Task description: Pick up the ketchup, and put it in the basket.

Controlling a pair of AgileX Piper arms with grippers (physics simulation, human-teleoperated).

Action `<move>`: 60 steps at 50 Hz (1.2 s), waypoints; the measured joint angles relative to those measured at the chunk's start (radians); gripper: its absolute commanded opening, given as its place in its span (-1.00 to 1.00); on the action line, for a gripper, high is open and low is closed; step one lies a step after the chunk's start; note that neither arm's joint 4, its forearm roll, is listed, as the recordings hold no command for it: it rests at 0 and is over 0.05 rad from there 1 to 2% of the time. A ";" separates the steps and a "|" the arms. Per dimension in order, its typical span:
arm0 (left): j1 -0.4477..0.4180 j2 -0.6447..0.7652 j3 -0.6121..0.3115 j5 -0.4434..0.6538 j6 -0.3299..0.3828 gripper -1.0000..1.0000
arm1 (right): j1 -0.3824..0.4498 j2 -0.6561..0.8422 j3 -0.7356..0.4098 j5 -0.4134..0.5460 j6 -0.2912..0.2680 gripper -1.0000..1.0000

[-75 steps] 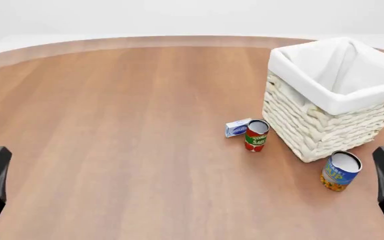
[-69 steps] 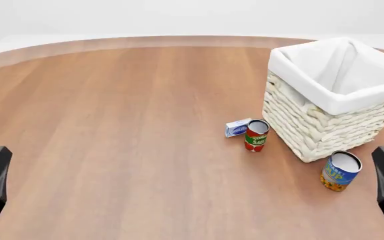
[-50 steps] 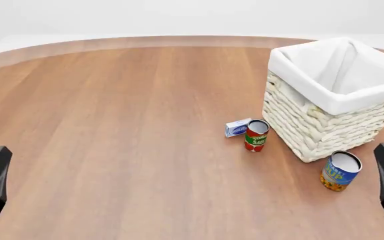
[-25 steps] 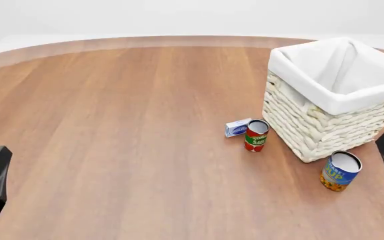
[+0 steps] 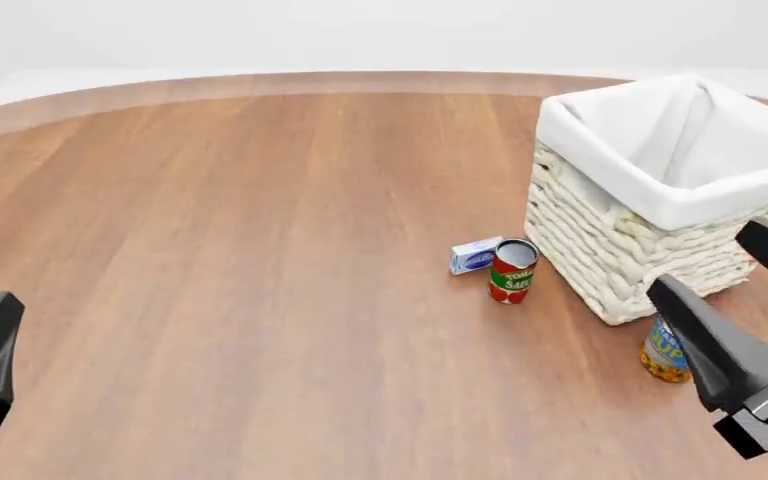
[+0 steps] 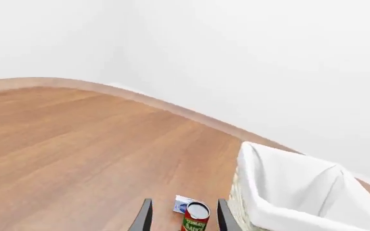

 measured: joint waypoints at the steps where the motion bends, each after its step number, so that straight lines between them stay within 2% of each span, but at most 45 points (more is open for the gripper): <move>1: 0.000 0.000 0.000 0.000 0.000 1.00 | 0.011 0.013 -0.002 -0.010 -0.001 1.00; 15: 0.000 0.000 0.000 0.000 0.000 1.00 | 0.177 0.248 -0.047 -0.146 -0.010 1.00; 28: 0.000 0.000 0.000 0.000 0.000 1.00 | 0.307 0.454 -0.103 -0.244 0.011 1.00; 41: 0.000 0.000 0.000 0.000 0.000 1.00 | 0.405 0.608 -0.184 -0.285 0.038 1.00; 60: 0.000 0.000 0.000 0.000 0.000 1.00 | 0.527 0.795 -0.290 -0.295 0.083 1.00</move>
